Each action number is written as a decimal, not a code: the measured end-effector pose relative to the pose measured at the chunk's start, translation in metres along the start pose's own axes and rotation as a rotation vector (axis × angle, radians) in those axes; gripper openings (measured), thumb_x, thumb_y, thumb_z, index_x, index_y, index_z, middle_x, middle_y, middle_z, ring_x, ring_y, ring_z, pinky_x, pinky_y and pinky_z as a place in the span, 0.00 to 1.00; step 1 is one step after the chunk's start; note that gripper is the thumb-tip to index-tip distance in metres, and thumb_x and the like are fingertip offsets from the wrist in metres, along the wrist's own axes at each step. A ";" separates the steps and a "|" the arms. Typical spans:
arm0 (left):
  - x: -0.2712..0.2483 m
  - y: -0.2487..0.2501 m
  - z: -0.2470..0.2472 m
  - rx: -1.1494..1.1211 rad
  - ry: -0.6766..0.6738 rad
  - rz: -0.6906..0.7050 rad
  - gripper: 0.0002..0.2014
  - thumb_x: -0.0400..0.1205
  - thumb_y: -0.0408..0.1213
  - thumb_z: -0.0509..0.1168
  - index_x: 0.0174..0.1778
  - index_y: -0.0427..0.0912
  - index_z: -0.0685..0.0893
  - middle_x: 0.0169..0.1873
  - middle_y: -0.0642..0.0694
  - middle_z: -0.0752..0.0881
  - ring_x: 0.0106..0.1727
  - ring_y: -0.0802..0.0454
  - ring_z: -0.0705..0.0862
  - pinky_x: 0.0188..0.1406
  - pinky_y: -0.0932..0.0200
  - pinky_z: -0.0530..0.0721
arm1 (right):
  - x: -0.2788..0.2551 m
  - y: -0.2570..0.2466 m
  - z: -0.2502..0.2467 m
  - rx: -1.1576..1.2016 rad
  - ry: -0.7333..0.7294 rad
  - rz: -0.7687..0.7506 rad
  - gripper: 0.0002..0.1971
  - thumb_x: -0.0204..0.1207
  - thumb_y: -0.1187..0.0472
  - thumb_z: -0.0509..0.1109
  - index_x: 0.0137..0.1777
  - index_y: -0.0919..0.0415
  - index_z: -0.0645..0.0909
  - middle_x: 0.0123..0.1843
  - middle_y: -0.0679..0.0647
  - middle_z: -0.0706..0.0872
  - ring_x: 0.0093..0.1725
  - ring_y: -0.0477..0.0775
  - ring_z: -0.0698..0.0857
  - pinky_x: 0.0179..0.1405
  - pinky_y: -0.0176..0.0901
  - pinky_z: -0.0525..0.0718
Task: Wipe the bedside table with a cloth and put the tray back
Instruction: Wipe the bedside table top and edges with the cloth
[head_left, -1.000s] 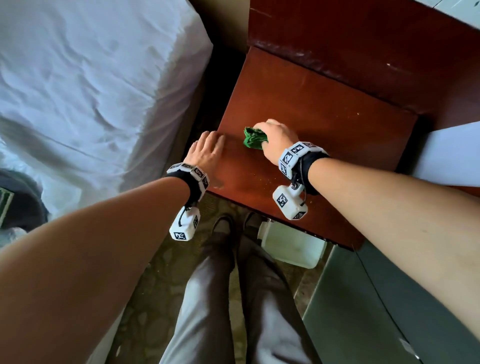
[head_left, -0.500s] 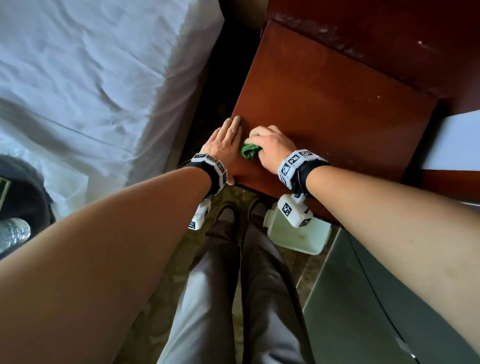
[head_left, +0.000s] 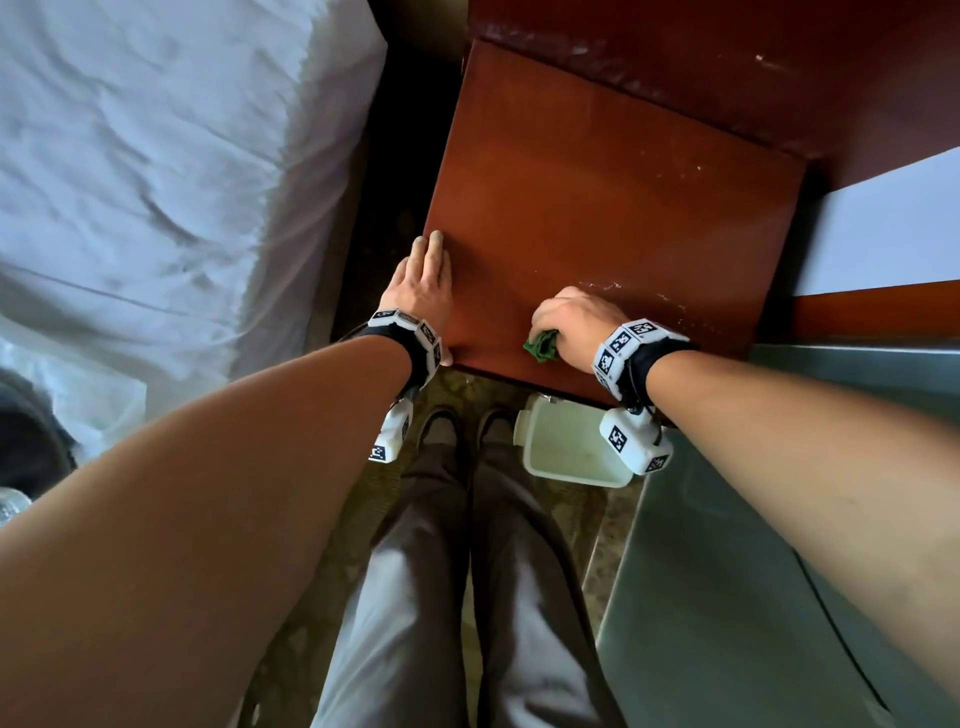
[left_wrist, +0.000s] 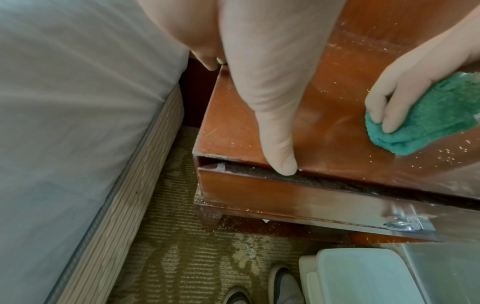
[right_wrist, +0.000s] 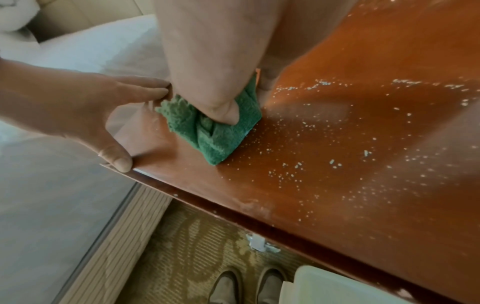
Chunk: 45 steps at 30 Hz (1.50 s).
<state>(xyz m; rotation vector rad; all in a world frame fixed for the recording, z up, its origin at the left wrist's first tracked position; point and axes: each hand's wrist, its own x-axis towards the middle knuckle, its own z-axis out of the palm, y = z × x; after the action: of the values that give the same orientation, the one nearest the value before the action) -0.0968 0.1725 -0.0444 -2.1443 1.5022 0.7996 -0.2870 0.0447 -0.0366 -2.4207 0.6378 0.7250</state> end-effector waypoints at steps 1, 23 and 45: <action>0.000 0.000 0.000 -0.004 0.003 -0.005 0.77 0.52 0.62 0.83 0.83 0.30 0.39 0.83 0.34 0.38 0.85 0.37 0.43 0.83 0.47 0.50 | 0.003 -0.003 -0.002 0.036 0.017 0.043 0.27 0.68 0.73 0.58 0.50 0.38 0.86 0.58 0.45 0.83 0.58 0.57 0.81 0.50 0.51 0.84; 0.003 0.006 0.009 -0.005 0.088 -0.007 0.76 0.49 0.61 0.84 0.85 0.41 0.42 0.84 0.35 0.43 0.84 0.35 0.44 0.82 0.37 0.51 | -0.012 0.017 0.024 0.004 0.090 -0.045 0.27 0.64 0.76 0.63 0.49 0.40 0.84 0.56 0.41 0.83 0.56 0.56 0.82 0.47 0.52 0.85; 0.021 0.070 -0.003 0.030 0.018 -0.072 0.80 0.48 0.67 0.81 0.84 0.36 0.37 0.83 0.38 0.36 0.84 0.36 0.40 0.81 0.34 0.53 | 0.057 0.019 -0.043 0.258 0.439 0.104 0.24 0.74 0.70 0.59 0.63 0.47 0.84 0.64 0.44 0.84 0.62 0.55 0.80 0.56 0.48 0.83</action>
<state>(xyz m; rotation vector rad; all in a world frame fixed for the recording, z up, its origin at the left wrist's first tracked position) -0.1563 0.1314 -0.0558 -2.1761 1.4283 0.7298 -0.2405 -0.0118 -0.0466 -2.3255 0.9687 0.1280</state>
